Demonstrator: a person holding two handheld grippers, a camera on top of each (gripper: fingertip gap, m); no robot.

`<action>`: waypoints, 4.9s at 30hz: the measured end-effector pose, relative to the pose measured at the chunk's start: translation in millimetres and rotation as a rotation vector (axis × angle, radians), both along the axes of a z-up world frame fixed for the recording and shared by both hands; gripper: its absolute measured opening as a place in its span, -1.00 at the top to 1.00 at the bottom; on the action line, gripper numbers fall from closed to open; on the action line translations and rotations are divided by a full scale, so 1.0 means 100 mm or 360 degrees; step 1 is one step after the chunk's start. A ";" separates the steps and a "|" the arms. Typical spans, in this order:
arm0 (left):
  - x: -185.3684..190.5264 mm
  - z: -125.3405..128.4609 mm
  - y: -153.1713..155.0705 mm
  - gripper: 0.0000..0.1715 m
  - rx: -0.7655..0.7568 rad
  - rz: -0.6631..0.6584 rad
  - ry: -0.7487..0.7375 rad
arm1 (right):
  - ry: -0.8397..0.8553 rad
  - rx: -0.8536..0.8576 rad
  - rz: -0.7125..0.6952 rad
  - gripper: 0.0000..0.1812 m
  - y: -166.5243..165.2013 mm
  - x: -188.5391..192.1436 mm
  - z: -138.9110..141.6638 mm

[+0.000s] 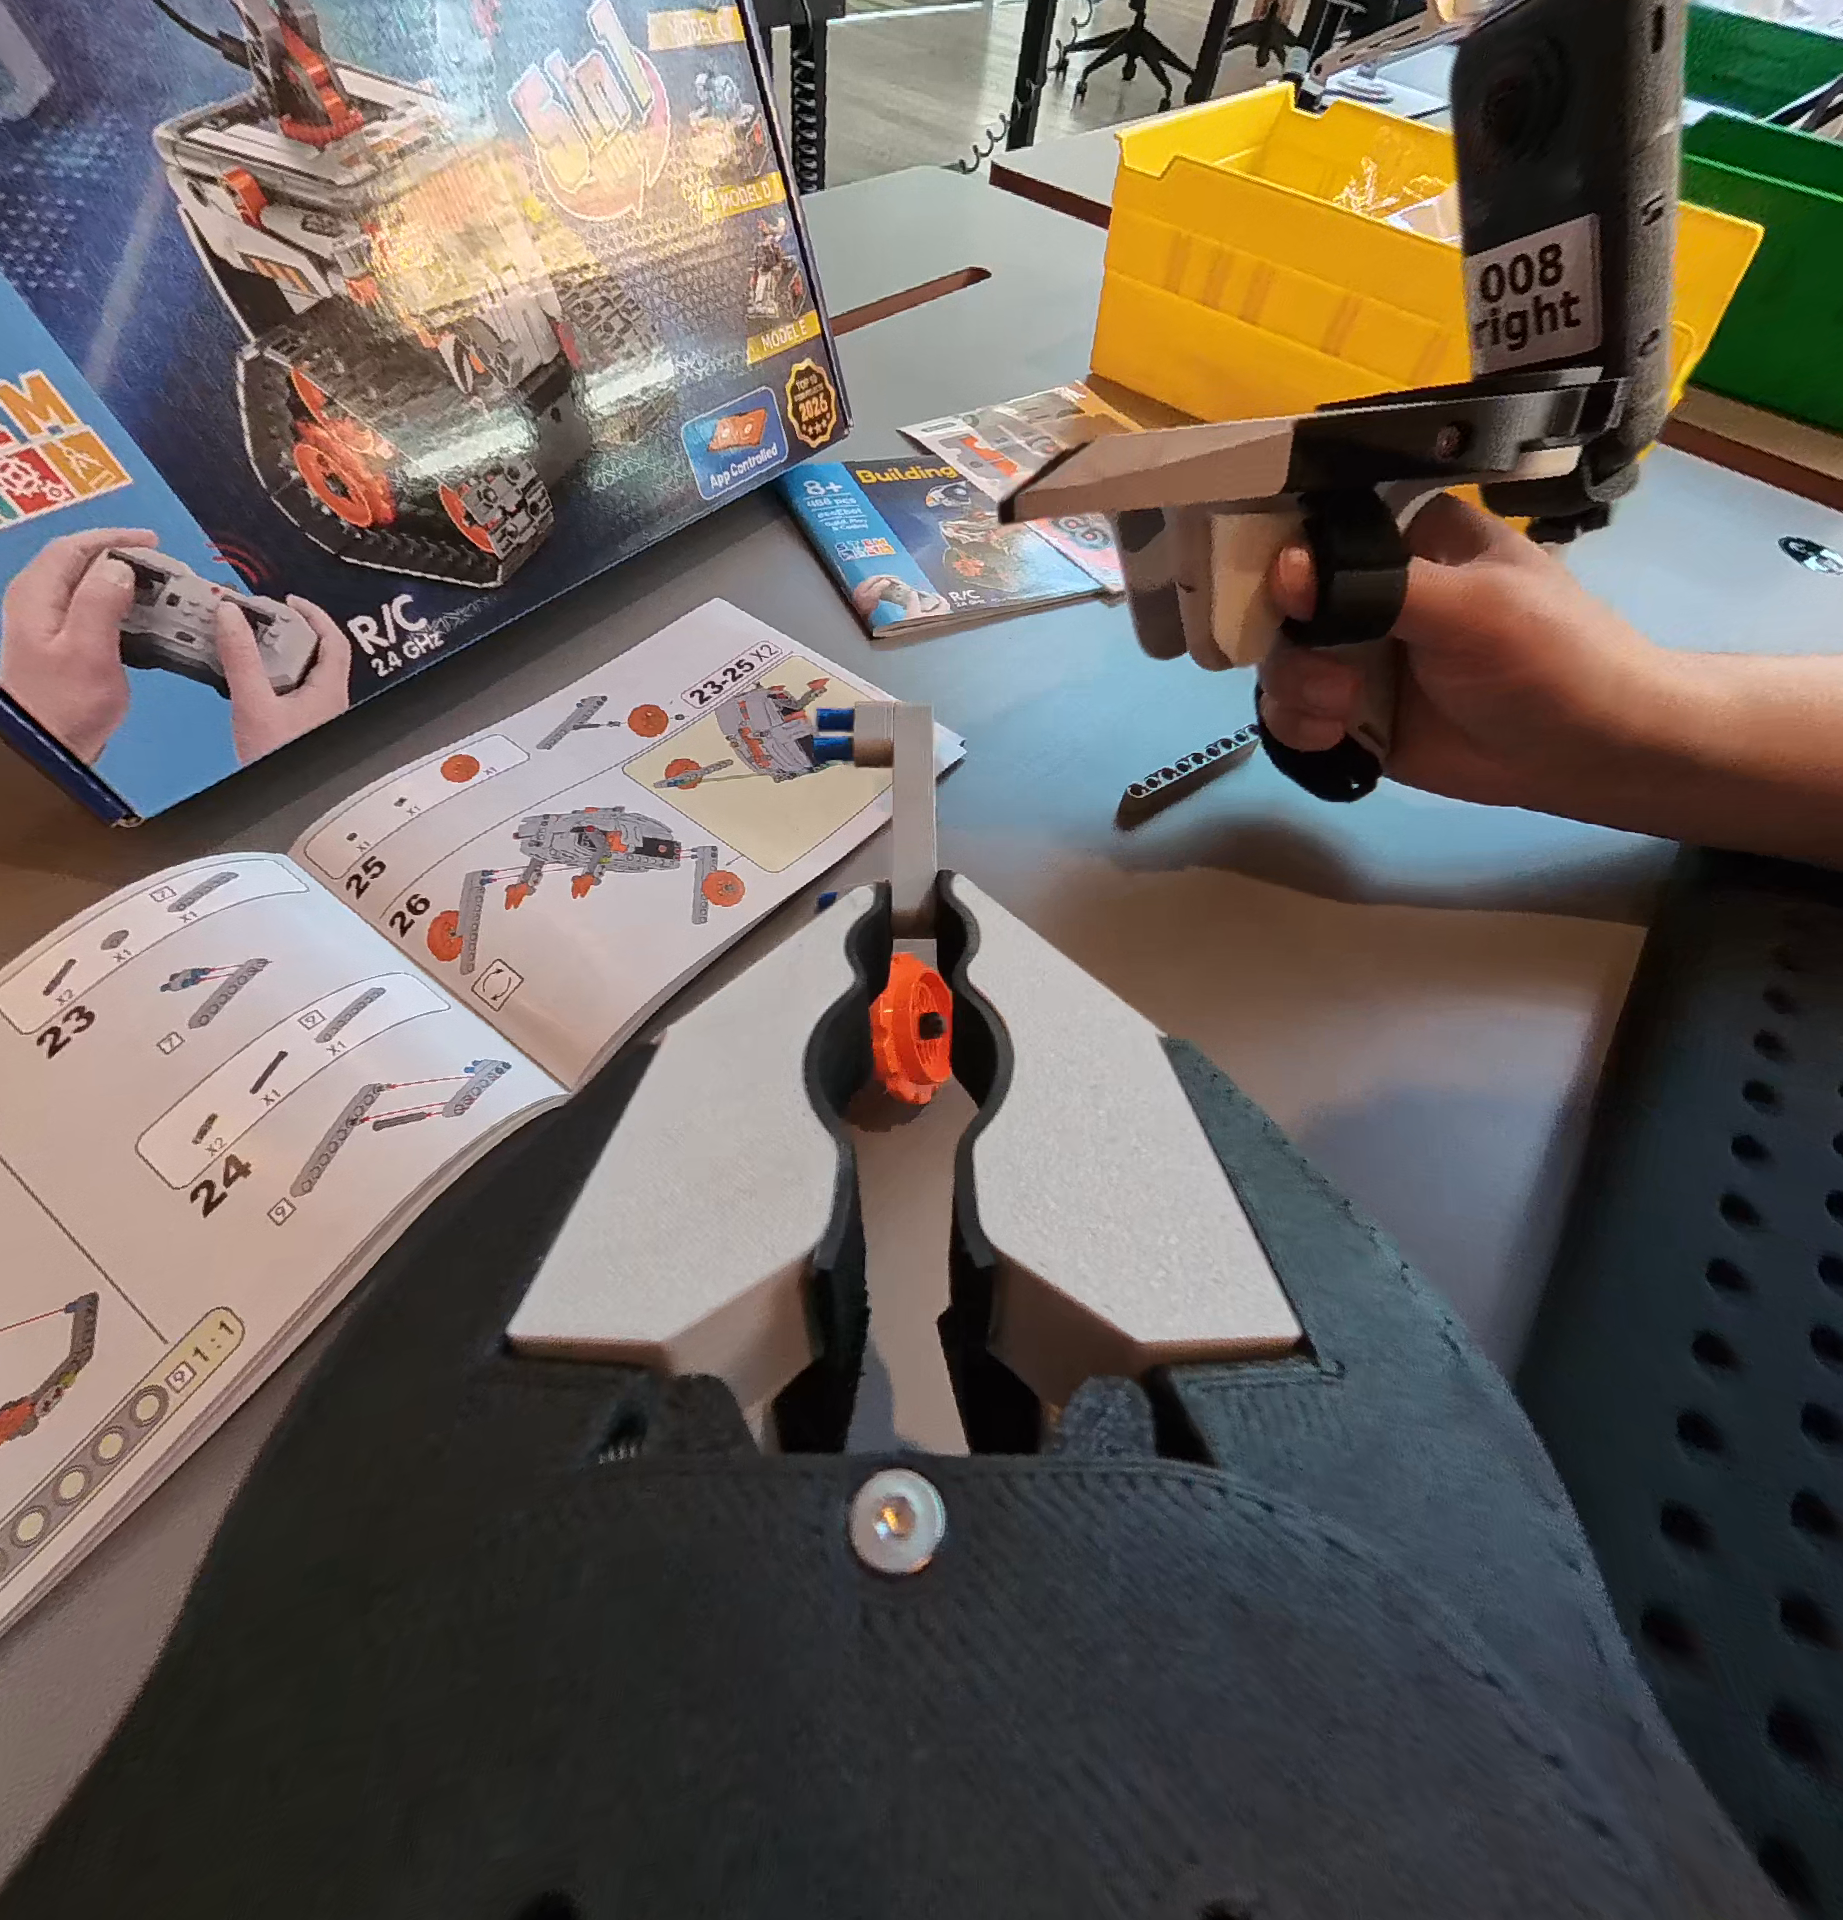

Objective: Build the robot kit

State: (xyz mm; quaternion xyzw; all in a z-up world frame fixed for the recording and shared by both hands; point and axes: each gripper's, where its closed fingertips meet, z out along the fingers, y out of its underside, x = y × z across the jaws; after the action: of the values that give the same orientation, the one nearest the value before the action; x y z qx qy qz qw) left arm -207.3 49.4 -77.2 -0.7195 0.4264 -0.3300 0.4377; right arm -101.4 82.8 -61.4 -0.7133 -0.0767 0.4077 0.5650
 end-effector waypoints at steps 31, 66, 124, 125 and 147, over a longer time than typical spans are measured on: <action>0.26 0.26 -0.82 0.93 0.0073 -0.0784 -0.0217 | -0.0356 0.0640 0.1139 0.74 -1.03 -0.70 0.23; 0.27 0.14 -0.83 0.93 0.0119 -0.0802 -0.0107 | -0.0478 0.0658 0.1175 0.74 -1.04 -0.68 0.12; 0.29 0.12 -0.83 0.93 0.0114 -0.0799 -0.0105 | -0.0583 0.0666 0.1164 0.74 -1.03 -0.66 0.07; 0.29 0.11 -0.83 0.93 0.0116 -0.0802 -0.0101 | -0.0582 0.0662 0.1170 0.74 -1.04 -0.66 0.06; 0.29 0.14 -0.86 0.93 0.0134 -0.0818 -0.0105 | -0.0469 0.0647 0.1212 0.71 -1.08 -0.70 0.09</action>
State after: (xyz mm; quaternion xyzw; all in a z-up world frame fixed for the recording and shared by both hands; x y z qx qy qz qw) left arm -178.6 -36.5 -63.4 -0.5575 0.5941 -0.4356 0.3828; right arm -171.9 -24.9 -52.3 -0.5594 -0.4915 0.4571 0.4864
